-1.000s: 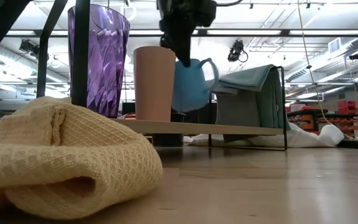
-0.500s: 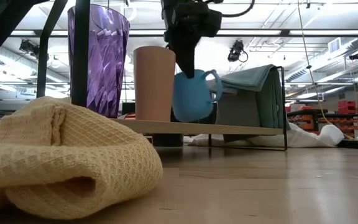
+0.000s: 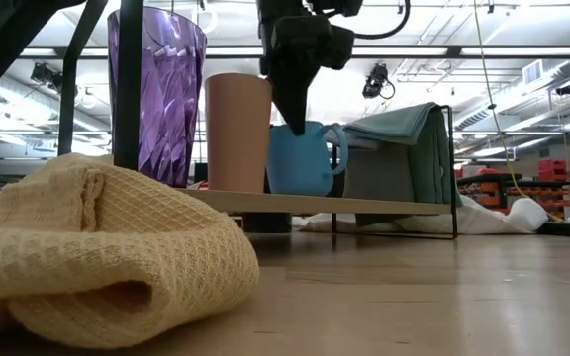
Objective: Stack small to large cups/mugs on shelf
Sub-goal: Put the blue mug on the shelf, then put the transparent mug on the shelf
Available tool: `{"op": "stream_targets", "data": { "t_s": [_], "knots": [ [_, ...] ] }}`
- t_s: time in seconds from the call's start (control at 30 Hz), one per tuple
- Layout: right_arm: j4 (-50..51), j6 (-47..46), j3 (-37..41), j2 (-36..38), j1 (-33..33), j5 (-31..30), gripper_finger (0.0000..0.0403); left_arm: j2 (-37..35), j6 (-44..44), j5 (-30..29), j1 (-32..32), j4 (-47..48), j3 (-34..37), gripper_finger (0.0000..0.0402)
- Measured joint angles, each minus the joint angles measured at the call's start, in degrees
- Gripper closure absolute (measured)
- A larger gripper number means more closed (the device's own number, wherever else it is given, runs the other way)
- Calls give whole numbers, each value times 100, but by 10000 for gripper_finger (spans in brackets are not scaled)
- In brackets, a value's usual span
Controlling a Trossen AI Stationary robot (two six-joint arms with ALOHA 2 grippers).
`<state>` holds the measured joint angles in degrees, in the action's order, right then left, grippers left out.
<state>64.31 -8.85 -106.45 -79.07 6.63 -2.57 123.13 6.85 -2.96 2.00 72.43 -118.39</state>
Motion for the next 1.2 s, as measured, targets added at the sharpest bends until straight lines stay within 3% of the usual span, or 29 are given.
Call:
{"op": "stream_targets", "data": {
  "t_s": [0.27,0.67,1.2],
  "knots": [
    [23,1,0,0,0,1,325,0,4,2,0,48,0,343],
    [49,3,0,0,0,0,325,0,-10,59,0,37,0,346],
    [216,3,0,0,-15,-42,325,0,-9,72,0,156,-111,303]
  ]
}}
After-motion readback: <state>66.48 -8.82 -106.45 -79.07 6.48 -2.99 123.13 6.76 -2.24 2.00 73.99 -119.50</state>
